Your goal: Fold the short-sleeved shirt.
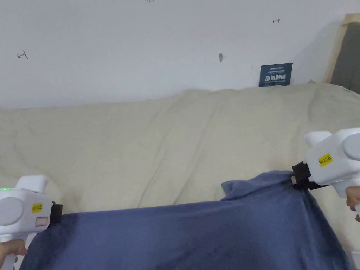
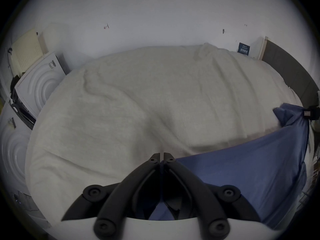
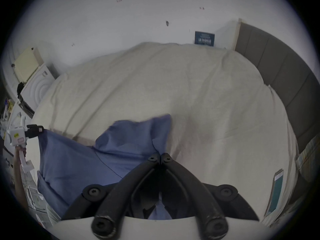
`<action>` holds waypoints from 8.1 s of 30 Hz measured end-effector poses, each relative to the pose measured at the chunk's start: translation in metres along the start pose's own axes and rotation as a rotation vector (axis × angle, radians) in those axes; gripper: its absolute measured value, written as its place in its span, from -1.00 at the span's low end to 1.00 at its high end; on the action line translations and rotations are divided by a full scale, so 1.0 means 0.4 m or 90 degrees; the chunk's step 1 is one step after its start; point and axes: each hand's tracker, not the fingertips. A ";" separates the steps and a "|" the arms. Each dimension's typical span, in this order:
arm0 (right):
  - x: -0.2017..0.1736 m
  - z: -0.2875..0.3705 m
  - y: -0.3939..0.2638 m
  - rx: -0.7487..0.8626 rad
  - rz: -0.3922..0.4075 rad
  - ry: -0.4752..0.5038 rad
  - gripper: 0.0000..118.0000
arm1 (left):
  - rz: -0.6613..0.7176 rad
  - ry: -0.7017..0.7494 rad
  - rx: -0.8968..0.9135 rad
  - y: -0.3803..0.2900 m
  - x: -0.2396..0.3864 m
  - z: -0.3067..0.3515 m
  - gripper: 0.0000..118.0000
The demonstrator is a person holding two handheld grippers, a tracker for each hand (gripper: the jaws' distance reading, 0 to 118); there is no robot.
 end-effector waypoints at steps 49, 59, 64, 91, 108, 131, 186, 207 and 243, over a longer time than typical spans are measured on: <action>-0.356 0.300 -0.710 0.126 0.046 0.230 -1.00 | 0.211 -0.093 0.051 -0.771 -0.121 0.486 -1.00; -0.525 0.232 -0.721 0.049 0.108 0.279 -1.00 | 0.308 -0.199 0.092 -0.769 -0.241 0.462 0.32; -0.551 0.215 -0.720 0.031 0.120 0.258 -1.00 | 0.369 -0.247 0.091 -0.716 -0.268 0.378 1.00; -0.501 0.193 -0.712 -0.004 0.094 0.229 -1.00 | 0.386 -0.307 0.038 -0.654 -0.209 0.317 -0.80; -0.191 0.288 -0.745 0.067 -0.052 0.175 -1.00 | 0.056 -0.439 0.007 -0.400 0.400 0.390 -0.80; -0.117 0.317 -0.781 0.086 -0.083 0.164 -1.00 | 0.078 -0.446 -0.009 -0.381 0.436 0.378 0.84; -0.173 0.325 -0.769 0.073 -0.064 0.155 -1.00 | 0.269 -0.587 -0.154 -0.499 0.289 0.157 1.00; -0.173 0.348 -0.765 0.076 -0.083 0.141 -1.00 | 0.245 -0.535 -0.173 -0.516 0.158 0.197 -0.77; -0.115 0.395 -0.809 0.106 -0.070 0.160 -1.00 | 0.041 -0.429 -0.160 -0.331 0.464 0.404 -0.78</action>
